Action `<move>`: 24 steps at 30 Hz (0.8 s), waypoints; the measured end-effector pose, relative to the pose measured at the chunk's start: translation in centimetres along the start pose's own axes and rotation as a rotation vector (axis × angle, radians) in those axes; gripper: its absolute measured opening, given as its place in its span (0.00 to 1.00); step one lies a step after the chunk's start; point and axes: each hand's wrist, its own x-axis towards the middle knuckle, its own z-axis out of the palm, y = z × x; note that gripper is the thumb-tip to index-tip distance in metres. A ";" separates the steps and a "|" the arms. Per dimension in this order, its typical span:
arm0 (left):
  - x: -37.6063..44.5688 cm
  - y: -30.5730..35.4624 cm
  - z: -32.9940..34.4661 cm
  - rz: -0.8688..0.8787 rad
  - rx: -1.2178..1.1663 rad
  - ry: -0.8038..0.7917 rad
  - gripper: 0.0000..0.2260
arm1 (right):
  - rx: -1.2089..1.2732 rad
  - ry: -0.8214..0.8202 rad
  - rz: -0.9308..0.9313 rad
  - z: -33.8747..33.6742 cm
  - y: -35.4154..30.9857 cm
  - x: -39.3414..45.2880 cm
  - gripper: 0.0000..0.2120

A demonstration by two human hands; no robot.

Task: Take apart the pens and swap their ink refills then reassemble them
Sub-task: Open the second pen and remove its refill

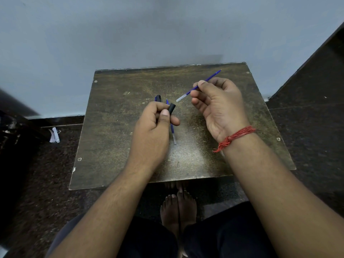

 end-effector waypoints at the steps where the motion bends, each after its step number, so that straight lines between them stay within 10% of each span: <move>1: 0.0 0.0 0.0 0.000 0.002 0.000 0.07 | -0.012 -0.013 -0.005 0.0 0.0 0.0 0.10; 24: -0.1 0.2 -0.1 0.006 0.026 0.001 0.08 | -0.501 -0.308 -0.062 0.1 0.9 -0.9 0.15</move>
